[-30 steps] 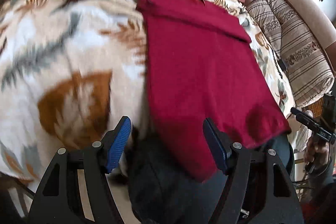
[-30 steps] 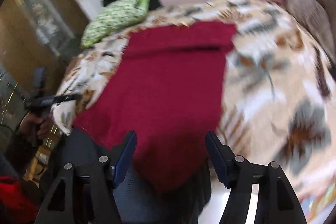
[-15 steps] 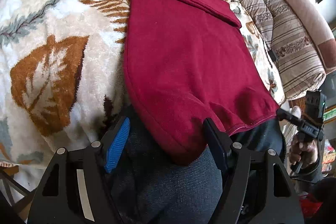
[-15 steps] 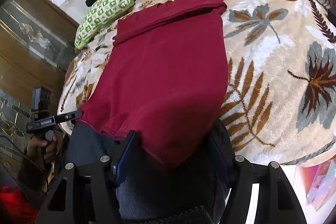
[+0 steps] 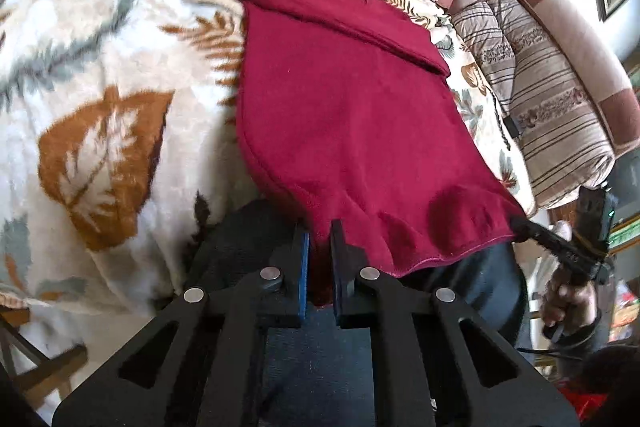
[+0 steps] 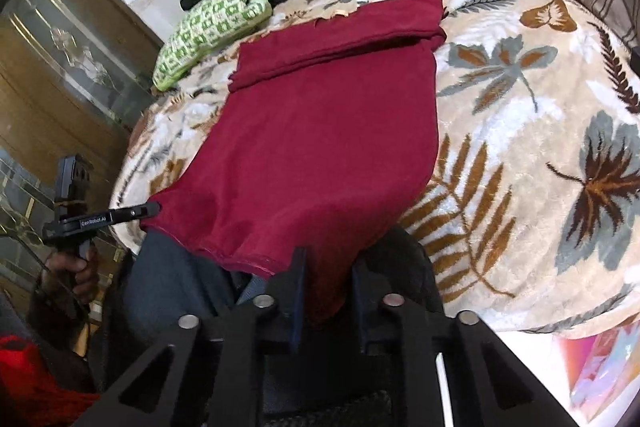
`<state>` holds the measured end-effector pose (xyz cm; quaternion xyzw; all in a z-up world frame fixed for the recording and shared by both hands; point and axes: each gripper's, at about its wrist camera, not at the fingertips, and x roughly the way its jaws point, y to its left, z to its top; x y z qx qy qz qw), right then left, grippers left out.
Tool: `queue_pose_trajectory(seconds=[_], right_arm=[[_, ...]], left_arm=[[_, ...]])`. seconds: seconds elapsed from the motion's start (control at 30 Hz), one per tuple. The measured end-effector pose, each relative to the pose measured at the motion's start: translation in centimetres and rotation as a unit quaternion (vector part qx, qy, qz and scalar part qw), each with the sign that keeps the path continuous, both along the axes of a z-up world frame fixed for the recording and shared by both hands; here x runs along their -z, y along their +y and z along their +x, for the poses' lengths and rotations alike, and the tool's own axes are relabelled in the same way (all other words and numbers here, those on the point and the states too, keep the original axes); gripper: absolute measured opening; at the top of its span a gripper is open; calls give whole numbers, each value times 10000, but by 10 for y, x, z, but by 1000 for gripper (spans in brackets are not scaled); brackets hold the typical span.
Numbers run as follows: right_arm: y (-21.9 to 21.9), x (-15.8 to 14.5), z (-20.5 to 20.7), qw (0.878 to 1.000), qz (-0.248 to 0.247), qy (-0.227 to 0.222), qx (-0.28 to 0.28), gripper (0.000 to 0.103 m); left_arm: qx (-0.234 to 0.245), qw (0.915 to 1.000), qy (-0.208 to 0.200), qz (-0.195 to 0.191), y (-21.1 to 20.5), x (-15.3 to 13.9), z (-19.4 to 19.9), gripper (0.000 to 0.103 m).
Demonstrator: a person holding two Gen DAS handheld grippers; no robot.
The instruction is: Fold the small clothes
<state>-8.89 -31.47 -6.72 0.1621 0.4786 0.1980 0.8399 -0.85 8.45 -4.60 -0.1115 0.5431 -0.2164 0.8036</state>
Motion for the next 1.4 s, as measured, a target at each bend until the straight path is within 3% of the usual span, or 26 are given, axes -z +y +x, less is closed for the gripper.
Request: queue_pose_trajectory(seconds=[0.1,0.23,0.4,0.57,0.7,0.83,0.93,1.03,1.1,1.17,1.3,1.33,1.4], right_arm=[[-3,-6,1,9998,174,-139,16,15],[-14,-16,3,9982,453,-333,232,14],[-31,-21,14,9950,646,-465,606,13],[-35,-26,57,9938,566,-562,771,12],[-30,-38,105,9924,122,-787,934,11],[-31,-46,156,9894,-228,-956,1066,5],[-41,-43,179,9913,-26,-732,1098,5],[-44,-48,168,9910,-244,-865,989,5],[-43,-46,152,9917,-492,-978,678,8],[-40,-38,138,9924,-614,-1002,359,17],[-29,-28,108,9898,-688,-1184,-396,52],[-26,-27,104,9885,-701,-1248,-487,55],[-22,-27,101,9876,-659,-1300,-583,55]], left_arm=[[-81,9999,-59,-122,-1,-3,4,7],[-515,9967,-172,-597,16,-9,12,7],[-1209,9831,-36,-1375,39,-2,32,7],[-1553,9790,-50,-1319,31,1,76,7],[-1752,9770,-404,-1148,23,-7,120,3],[-1875,9756,-445,-1055,24,-2,161,3],[-1593,9784,-323,-1275,21,3,165,3],[-792,9917,-451,-907,8,1,146,11],[-304,9973,-396,-539,1,7,134,45],[46,9988,-416,-259,0,12,120,49],[551,9957,-717,-188,9,4,88,49],[635,9947,-792,-182,8,0,83,50],[992,9887,-1121,-97,3,-13,67,63]])
